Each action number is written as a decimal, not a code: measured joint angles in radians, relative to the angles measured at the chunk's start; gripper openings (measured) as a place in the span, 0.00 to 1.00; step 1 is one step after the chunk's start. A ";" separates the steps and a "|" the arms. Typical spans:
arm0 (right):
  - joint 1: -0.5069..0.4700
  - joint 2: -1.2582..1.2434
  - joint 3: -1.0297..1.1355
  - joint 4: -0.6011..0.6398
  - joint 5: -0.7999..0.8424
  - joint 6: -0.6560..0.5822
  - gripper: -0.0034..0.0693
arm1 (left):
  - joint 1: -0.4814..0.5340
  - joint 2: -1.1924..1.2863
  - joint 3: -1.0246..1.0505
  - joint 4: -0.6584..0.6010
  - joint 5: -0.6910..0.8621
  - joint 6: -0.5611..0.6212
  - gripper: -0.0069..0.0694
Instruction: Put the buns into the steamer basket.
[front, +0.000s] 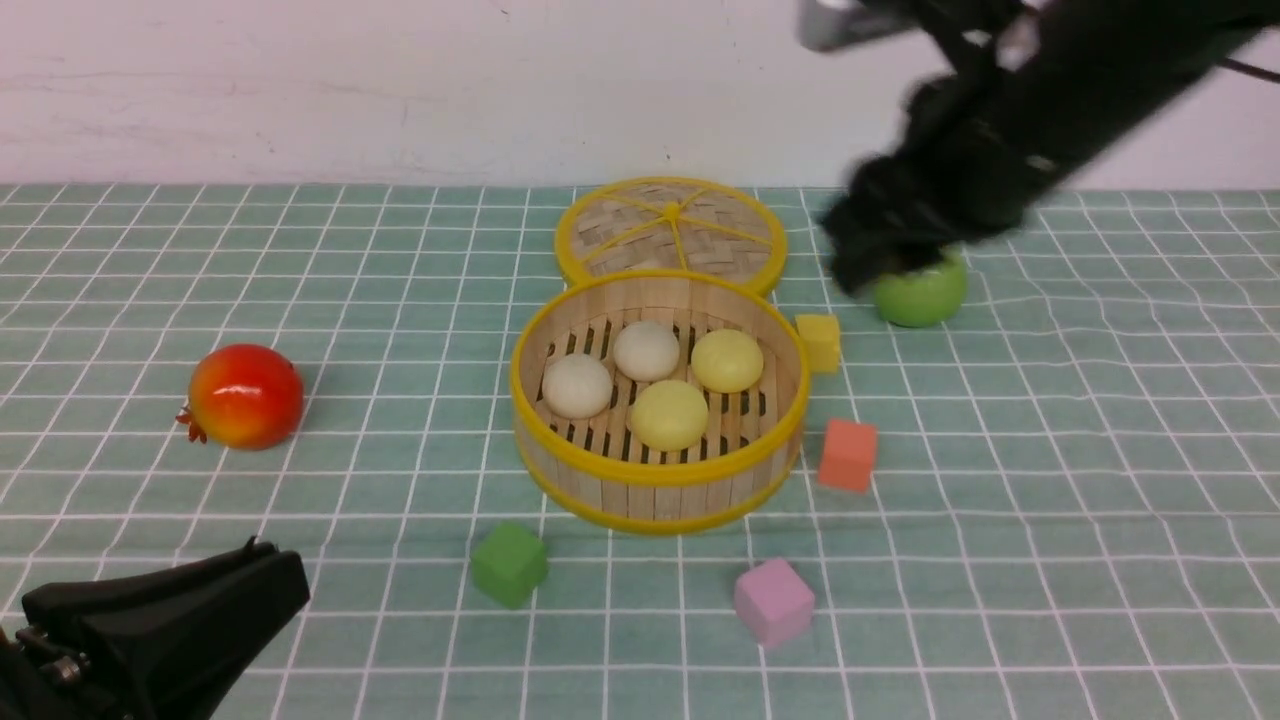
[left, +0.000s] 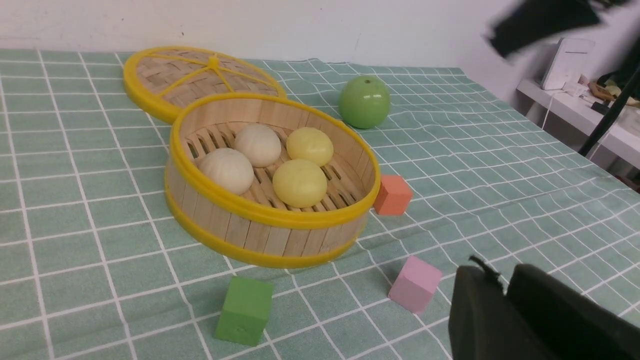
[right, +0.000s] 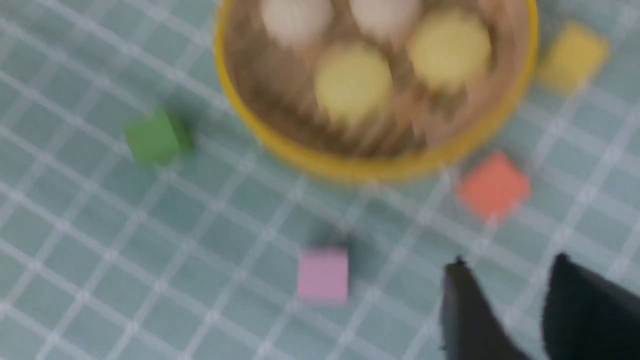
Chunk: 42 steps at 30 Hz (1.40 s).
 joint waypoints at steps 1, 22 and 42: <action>0.000 -0.043 0.057 -0.009 0.005 0.023 0.24 | 0.000 0.000 0.000 0.000 0.000 0.000 0.20; 0.108 -0.462 0.473 -0.071 0.141 0.091 0.02 | 0.000 0.000 0.000 0.000 0.002 0.000 0.23; -0.364 -1.585 1.613 -0.072 -0.747 0.080 0.03 | 0.000 0.000 0.000 0.000 0.004 0.000 0.26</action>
